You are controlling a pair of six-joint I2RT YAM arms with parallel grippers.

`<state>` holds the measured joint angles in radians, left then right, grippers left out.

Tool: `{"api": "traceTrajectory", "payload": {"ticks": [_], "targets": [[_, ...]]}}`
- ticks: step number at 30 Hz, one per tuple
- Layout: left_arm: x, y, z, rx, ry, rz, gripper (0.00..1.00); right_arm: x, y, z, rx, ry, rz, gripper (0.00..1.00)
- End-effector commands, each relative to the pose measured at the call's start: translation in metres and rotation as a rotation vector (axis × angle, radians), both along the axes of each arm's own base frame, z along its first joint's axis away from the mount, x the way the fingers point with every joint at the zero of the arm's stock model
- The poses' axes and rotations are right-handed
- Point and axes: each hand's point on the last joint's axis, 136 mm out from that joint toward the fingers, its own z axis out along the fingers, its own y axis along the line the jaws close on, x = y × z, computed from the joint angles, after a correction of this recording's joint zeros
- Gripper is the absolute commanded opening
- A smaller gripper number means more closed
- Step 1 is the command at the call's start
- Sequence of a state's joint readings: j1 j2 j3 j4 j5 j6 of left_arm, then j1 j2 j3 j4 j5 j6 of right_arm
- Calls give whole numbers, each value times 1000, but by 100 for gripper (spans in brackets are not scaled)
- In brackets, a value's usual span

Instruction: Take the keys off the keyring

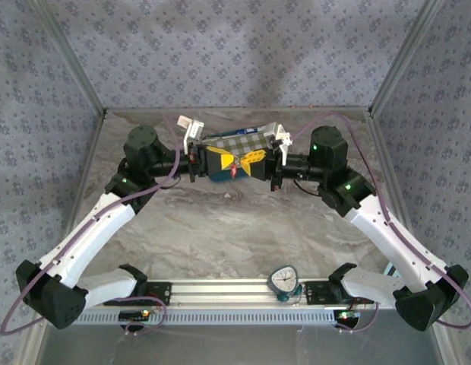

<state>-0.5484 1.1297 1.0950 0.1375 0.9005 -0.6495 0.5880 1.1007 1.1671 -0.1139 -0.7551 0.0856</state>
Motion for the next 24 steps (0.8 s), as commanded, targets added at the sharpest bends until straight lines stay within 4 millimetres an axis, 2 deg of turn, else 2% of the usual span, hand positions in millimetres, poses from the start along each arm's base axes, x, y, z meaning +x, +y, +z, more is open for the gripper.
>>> {"api": "traceTrajectory", "payload": {"ticks": [1, 5, 10, 13, 15, 24], "targets": [[9, 16, 23, -75, -43, 91, 0, -9, -6, 14, 30, -47, -1, 0], [10, 17, 22, -76, -38, 91, 0, -9, -5, 13, 25, -45, 3, 0], [8, 19, 19, -59, -45, 96, 29, -9, -4, 13, 14, -36, 11, 0], [6, 19, 19, -39, -56, 91, 35, -8, -3, 6, -2, -17, 18, 0], [4, 18, 19, -31, -62, 75, 39, -10, -3, 18, 9, -32, 25, 0], [-4, 4, 17, 2, -62, -9, 54, -12, -1, 17, 9, -12, 50, 0]]}}
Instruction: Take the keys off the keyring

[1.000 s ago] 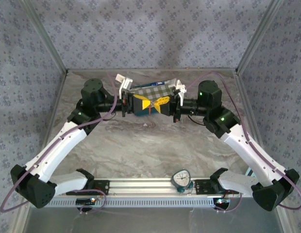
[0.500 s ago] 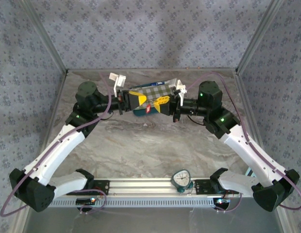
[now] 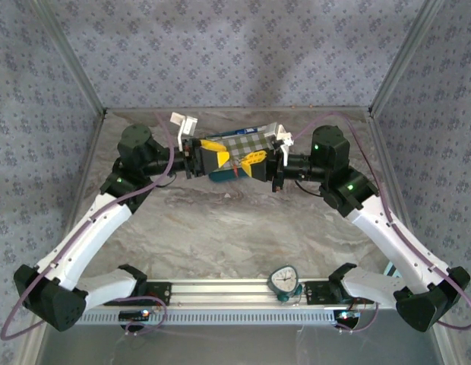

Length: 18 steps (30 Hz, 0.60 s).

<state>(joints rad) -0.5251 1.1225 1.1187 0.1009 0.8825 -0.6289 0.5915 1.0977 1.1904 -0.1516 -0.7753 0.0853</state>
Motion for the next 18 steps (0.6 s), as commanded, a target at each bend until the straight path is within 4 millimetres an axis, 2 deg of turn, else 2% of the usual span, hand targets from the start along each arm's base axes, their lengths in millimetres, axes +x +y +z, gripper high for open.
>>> {"api": "traceTrajectory", "payload": {"ticks": [1, 7, 10, 18], "targets": [[-12, -5, 11, -2, -48, -59, 54, -5, 0, 13, 14, -22, 29, 0], [-20, -12, 11, 11, -57, -107, 55, -4, 1, 11, 13, -14, 30, 0], [-21, -15, 9, 20, -52, -113, 51, -4, 1, 11, 13, -15, 28, 0], [-22, -14, 9, 20, -59, -111, 20, -3, -1, 11, 11, -13, 18, 0]]}}
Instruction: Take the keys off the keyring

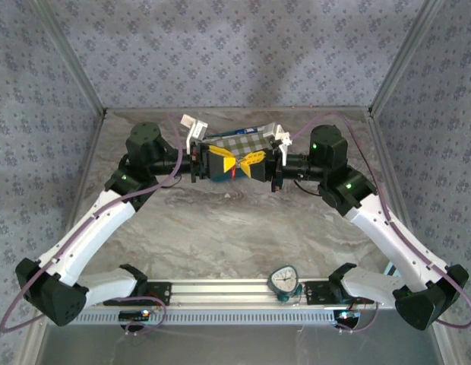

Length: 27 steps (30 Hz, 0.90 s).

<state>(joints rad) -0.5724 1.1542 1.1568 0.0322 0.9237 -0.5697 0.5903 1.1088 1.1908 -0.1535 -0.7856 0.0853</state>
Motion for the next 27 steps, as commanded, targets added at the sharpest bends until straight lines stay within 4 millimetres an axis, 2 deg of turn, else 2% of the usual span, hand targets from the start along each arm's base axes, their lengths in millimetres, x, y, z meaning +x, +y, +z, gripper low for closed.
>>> {"api": "traceTrajectory", "payload": {"ticks": [1, 6, 10, 11, 16, 21, 22, 23, 24, 27], "targets": [[-7, 0, 16, -22, -55, -23, 16, -4, -3, 15, 18, -26, 6, 0], [-7, 2, 18, -30, -59, -14, 0, -2, -6, 16, 21, -36, -11, 0], [-3, 5, 22, -49, -61, 29, 0, -3, -9, 22, 41, -70, -28, 0], [-1, 7, 21, -53, -56, 48, 0, -3, -8, 12, 31, -57, -29, 0], [15, 19, 30, -125, -15, 130, 0, -9, -4, 1, 29, -63, -12, 0], [15, 19, 27, -111, -20, 135, 0, -10, -1, 2, 23, -64, -10, 0], [14, 19, 26, -108, -19, 129, 5, -10, -2, 3, 20, -64, -12, 0], [14, 19, 25, -105, -18, 130, 16, -10, -2, 4, 16, -65, -11, 0], [13, 19, 25, -101, -22, 130, 23, -9, -2, 4, 10, -65, -10, 0], [10, 21, 23, -84, -39, 134, 30, -9, -3, 5, 0, -56, -5, 0]]}}
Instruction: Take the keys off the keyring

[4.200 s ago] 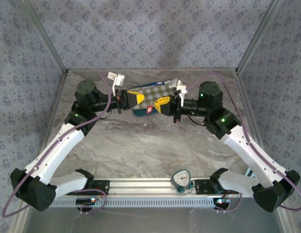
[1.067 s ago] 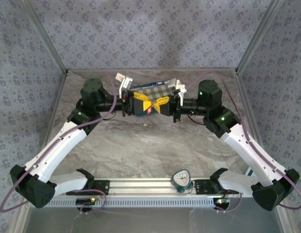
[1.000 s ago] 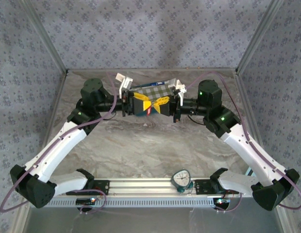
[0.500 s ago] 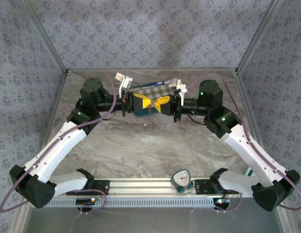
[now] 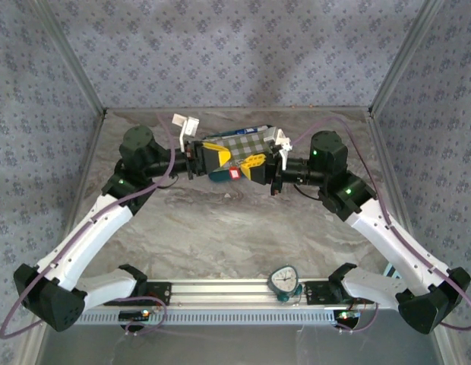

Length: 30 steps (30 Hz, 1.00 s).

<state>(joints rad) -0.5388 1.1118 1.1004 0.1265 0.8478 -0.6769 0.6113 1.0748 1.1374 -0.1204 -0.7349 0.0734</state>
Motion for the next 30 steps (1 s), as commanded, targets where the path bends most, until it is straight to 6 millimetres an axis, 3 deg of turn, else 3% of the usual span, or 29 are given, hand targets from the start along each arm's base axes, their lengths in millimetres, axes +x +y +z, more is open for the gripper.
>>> {"api": "traceTrajectory", "payload": {"ticks": [1, 13, 18, 30], "targets": [[-5, 8, 16, -16, -80, 26, 32, -6, -2, 10, -6, -17, 24, 0], [-22, -6, 16, 23, -90, -105, 48, -8, 0, 20, -9, 10, 60, 0], [-28, -11, 15, 38, -100, -137, 49, -7, 1, 20, -11, 20, 66, 0], [-32, -15, 14, 51, -108, -161, 27, -5, 0, 23, -3, 23, 64, 0]]}}
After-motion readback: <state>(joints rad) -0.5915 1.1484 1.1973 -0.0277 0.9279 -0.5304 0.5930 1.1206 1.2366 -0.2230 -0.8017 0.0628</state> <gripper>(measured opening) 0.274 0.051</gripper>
